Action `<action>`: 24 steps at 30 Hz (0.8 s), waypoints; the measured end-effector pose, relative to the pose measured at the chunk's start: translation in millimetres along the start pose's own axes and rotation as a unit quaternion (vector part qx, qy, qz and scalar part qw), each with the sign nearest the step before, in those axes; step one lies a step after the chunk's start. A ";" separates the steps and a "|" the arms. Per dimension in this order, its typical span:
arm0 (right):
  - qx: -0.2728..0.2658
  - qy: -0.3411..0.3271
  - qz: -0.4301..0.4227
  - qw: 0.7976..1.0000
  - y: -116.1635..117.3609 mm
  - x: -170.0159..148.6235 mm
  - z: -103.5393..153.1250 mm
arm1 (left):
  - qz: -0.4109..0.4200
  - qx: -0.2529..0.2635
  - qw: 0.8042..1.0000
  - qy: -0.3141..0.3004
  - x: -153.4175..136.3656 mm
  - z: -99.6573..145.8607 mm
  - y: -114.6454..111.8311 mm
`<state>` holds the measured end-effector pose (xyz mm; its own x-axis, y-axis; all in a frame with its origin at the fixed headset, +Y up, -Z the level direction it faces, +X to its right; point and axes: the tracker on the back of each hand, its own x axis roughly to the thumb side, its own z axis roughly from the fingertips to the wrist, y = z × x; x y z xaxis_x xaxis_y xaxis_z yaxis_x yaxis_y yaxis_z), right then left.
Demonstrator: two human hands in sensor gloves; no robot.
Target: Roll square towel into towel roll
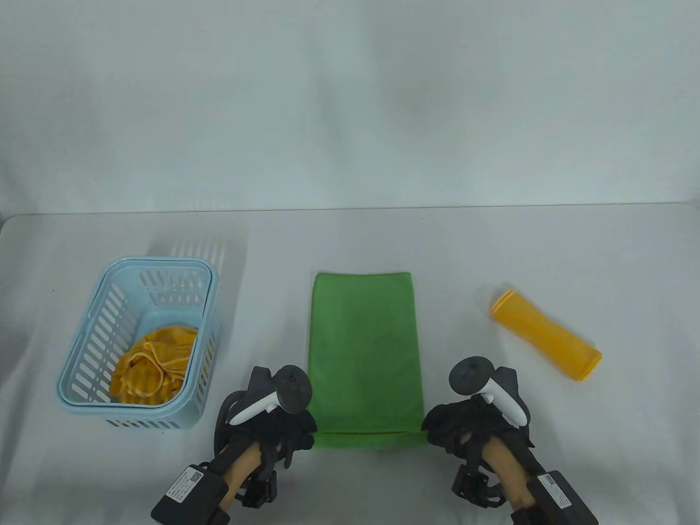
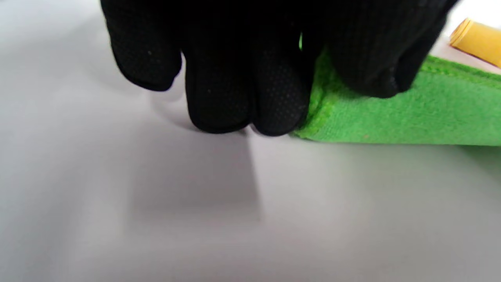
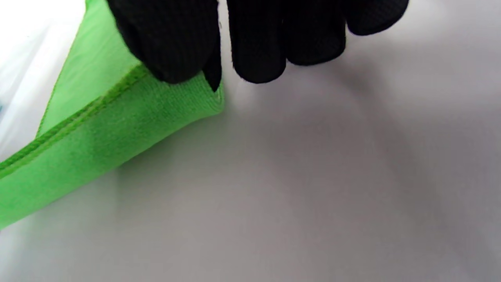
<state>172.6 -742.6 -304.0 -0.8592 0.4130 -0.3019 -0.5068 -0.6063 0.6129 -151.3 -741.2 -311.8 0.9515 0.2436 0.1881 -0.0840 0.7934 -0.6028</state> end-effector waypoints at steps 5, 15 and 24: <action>-0.004 0.012 -0.024 1.000 -1.4 -2.0 -2.1 | 0.024 -0.023 0.999 0.002 -3.0 -2.0 1.4; -0.096 0.022 -0.016 0.995 -2.1 2.9 -15.1 | -0.008 0.077 0.994 0.075 -1.1 -12.9 6.1; -0.135 0.037 0.017 0.990 2.4 7.9 -18.7 | -0.095 0.134 0.980 0.113 11.1 -16.4 0.6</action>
<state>163.3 -753.5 -318.6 -0.8735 0.3445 -0.3439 -0.4697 -0.7820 0.4098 -135.9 -747.2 -322.8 0.9962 -0.0290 0.0820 0.0556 0.9376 -0.3434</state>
